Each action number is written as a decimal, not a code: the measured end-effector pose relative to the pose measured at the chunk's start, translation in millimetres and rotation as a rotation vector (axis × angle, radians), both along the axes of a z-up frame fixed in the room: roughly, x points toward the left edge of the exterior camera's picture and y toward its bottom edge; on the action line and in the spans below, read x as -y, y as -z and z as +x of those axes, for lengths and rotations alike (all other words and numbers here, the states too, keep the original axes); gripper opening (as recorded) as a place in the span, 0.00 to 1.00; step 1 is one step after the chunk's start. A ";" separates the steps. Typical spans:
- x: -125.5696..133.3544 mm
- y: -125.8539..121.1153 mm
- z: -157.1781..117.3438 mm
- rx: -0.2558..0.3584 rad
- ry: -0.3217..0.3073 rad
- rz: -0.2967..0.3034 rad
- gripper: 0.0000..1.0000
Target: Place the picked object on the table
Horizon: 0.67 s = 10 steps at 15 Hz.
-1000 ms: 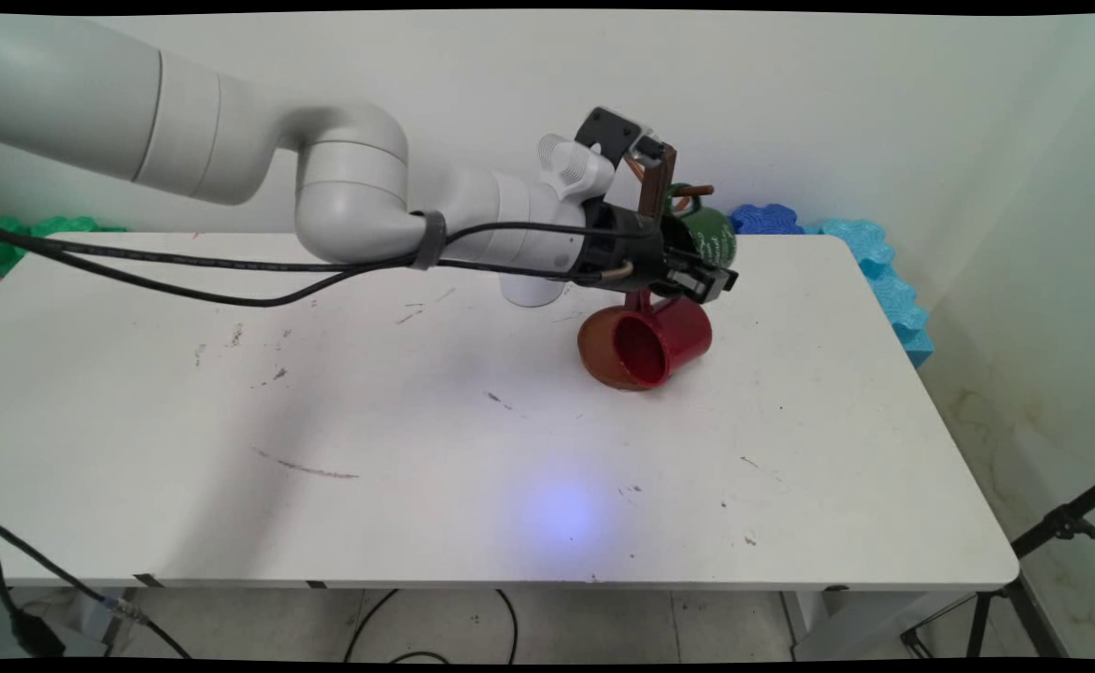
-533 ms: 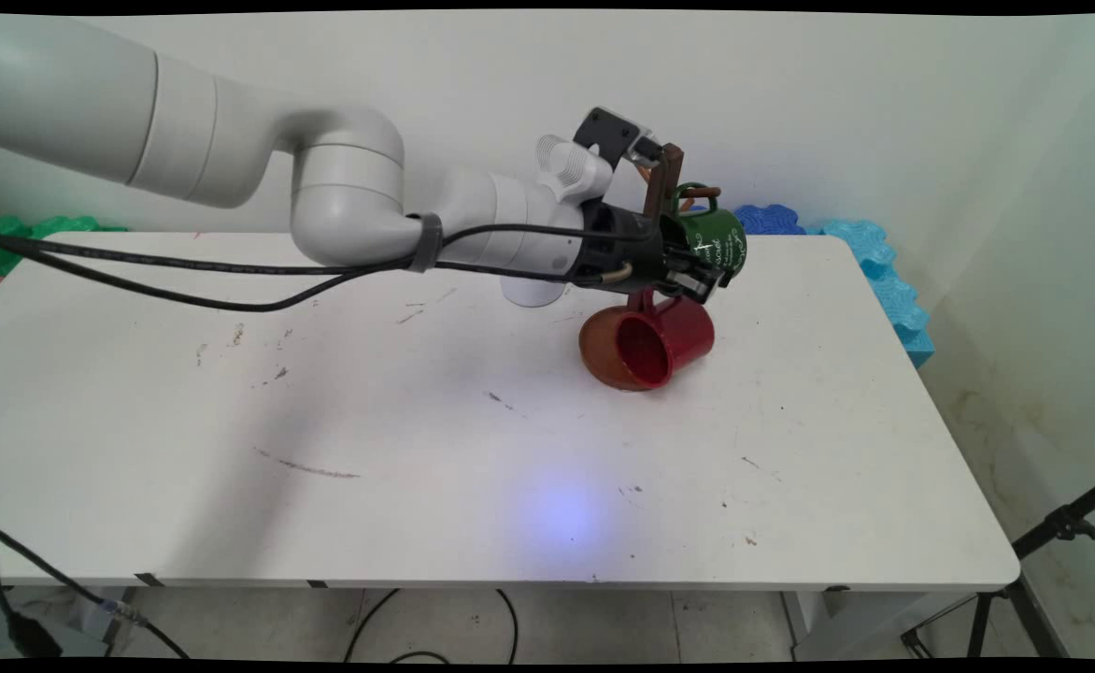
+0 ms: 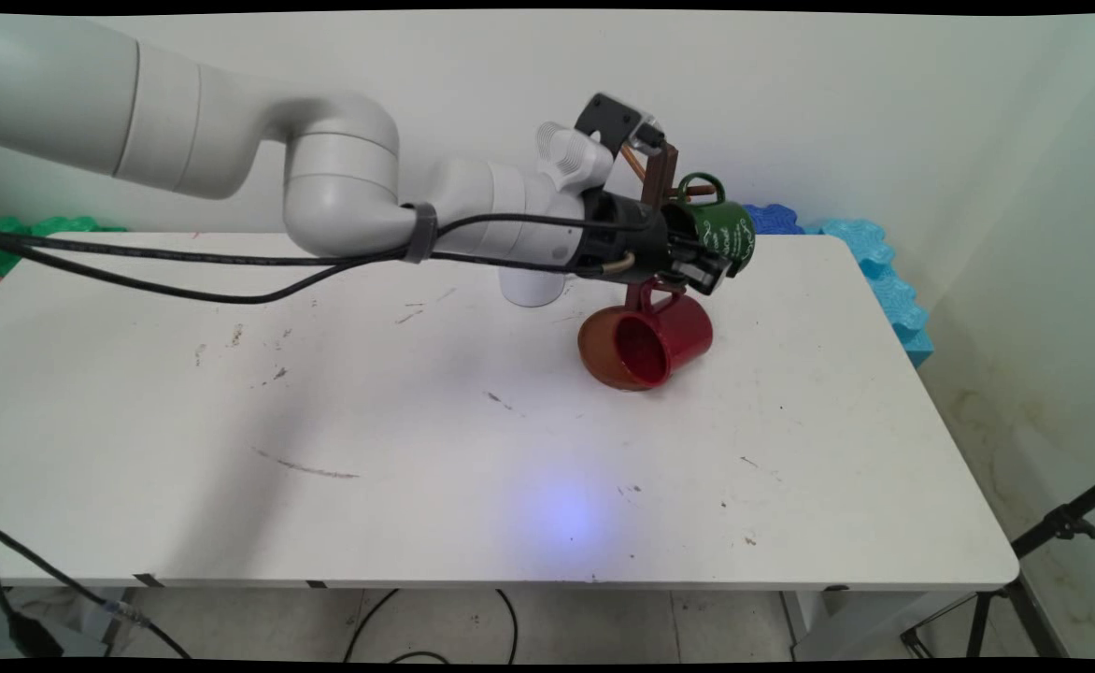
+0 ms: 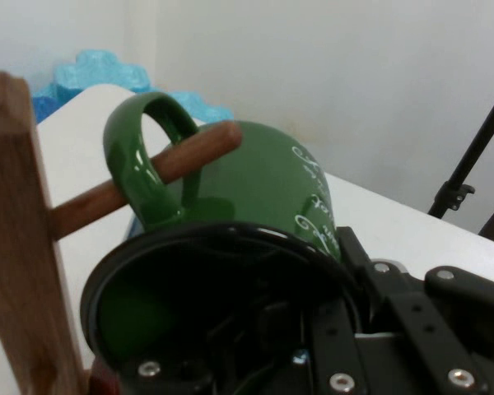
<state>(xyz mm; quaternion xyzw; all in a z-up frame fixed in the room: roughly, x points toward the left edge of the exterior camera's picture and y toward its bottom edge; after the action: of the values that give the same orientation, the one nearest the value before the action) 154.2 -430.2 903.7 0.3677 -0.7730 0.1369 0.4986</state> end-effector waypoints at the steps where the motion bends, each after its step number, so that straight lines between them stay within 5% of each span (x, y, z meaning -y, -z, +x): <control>1: -0.4 -1.3 -0.3 -0.002 0.003 -0.002 0.00; 10: -10.8 -18.7 -4.1 -0.025 0.041 -0.018 0.00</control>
<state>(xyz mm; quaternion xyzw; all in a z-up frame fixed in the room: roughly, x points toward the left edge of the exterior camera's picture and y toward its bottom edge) 150.1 -419.4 922.4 0.3488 -0.7730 0.1288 0.5140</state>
